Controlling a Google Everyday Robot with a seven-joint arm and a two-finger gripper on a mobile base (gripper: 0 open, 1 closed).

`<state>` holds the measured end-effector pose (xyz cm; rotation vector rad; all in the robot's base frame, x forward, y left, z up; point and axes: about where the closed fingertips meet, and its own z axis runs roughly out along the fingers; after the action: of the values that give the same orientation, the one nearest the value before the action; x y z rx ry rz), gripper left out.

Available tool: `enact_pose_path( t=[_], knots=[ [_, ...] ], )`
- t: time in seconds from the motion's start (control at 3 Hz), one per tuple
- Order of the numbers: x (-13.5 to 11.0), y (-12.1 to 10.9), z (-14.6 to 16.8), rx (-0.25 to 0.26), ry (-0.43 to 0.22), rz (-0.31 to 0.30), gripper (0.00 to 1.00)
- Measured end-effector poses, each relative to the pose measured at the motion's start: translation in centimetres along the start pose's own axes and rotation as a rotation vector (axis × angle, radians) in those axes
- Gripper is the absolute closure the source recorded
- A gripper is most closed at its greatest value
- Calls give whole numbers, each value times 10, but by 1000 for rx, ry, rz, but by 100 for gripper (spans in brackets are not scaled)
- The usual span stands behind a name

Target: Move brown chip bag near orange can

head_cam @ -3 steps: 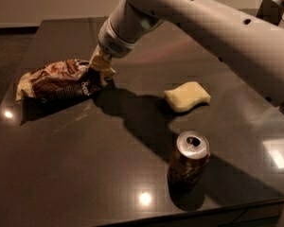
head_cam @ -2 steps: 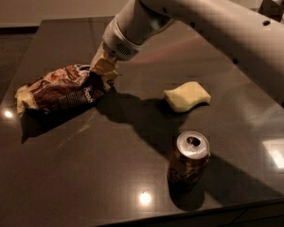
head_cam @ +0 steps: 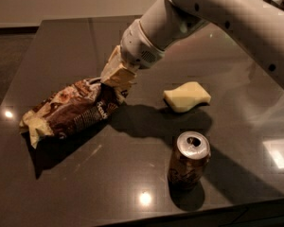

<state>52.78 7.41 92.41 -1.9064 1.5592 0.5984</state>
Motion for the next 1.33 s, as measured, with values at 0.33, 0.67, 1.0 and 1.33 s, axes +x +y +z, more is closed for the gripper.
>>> enact_pose_path(
  t=[0.33, 0.67, 1.0, 1.33],
  knots=[
    [6, 21, -17, -49, -26, -46, 100],
    [7, 39, -33, -102, -72, -103, 100],
    [15, 58, -46, -164, -125, -153, 100],
    [19, 67, -53, -186, -155, -169, 100]
  ],
)
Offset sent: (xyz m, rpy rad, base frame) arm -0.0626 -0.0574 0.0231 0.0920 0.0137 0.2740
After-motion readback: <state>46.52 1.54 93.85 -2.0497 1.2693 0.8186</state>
